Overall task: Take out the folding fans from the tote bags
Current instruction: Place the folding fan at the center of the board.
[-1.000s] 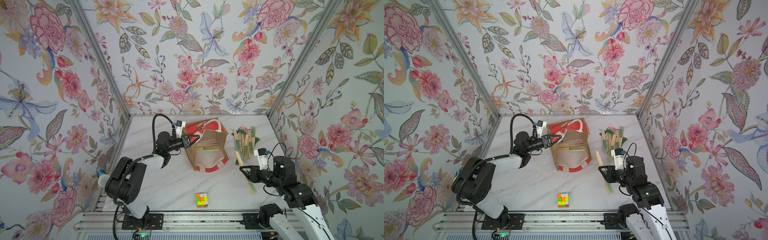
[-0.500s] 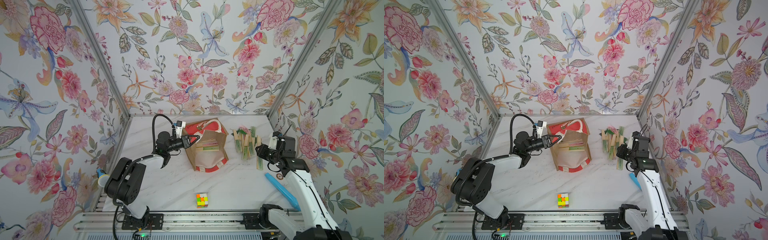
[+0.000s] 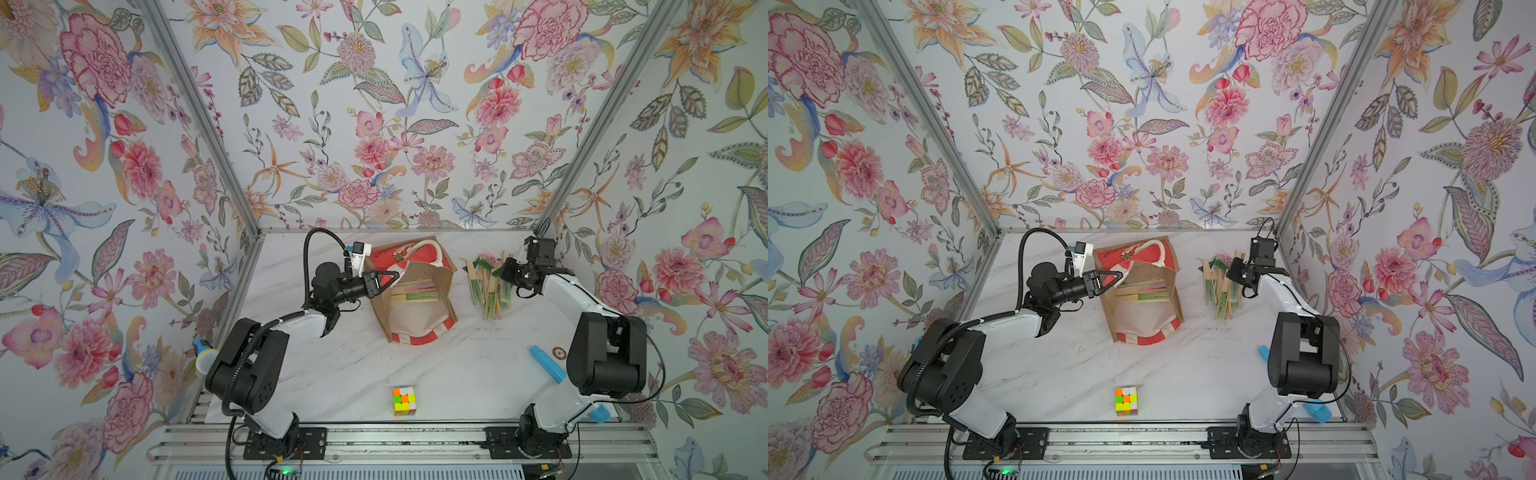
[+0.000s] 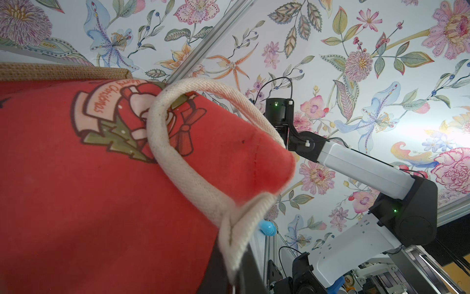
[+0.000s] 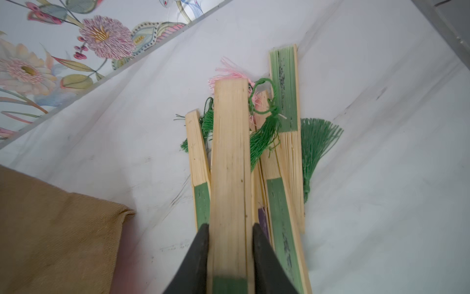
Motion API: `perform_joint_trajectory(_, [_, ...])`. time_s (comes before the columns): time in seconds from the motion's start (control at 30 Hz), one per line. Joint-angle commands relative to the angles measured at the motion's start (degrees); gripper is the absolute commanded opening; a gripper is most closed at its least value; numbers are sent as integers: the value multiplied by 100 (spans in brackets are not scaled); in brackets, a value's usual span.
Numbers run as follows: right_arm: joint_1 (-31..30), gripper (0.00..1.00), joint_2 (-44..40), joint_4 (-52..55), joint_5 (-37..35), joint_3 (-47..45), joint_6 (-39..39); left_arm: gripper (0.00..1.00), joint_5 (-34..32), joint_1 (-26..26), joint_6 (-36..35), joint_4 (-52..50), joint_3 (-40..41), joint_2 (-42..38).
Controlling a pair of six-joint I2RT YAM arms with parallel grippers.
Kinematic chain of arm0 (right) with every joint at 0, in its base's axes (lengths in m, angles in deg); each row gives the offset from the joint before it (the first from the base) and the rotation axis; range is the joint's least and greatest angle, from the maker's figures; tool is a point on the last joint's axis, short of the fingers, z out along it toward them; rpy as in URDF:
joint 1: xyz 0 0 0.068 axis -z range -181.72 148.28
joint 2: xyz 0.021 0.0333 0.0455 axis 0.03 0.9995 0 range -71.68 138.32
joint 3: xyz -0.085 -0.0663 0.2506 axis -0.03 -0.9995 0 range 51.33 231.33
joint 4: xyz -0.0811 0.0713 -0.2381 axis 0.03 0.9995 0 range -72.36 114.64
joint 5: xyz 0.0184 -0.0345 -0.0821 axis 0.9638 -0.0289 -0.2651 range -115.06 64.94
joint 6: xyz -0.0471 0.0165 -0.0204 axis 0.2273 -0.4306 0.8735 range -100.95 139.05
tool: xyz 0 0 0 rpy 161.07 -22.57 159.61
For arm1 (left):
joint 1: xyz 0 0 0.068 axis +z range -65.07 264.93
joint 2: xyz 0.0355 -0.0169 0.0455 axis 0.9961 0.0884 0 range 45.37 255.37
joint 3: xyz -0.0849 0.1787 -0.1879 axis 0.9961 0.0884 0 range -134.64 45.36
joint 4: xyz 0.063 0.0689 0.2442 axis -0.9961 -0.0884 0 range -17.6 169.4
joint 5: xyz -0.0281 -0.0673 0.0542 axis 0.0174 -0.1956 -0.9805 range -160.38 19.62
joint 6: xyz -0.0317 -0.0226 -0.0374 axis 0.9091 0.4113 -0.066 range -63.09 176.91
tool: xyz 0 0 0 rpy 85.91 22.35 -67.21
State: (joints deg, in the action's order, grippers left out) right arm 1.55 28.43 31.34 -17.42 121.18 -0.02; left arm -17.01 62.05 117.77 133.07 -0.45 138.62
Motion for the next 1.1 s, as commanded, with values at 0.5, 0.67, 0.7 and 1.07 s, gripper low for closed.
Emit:
perform_joint_trajectory(0.5, [-68,60,197,267,94,139,289,0,-67,-26,-232,-320,-46,-199])
perform_joint_trajectory(0.67, [-177,63,-1190,240,441,-580,196,0,-111,-23,-235,-358,-78,-192])
perform_joint_trajectory(0.7, [-187,63,-1460,265,565,-712,128,0,-122,-24,-230,-357,-87,-180])
perform_joint_trajectory(1.07, [-1164,67,-4335,262,1603,-2302,-304,0,-159,-33,-171,-306,-104,-186])
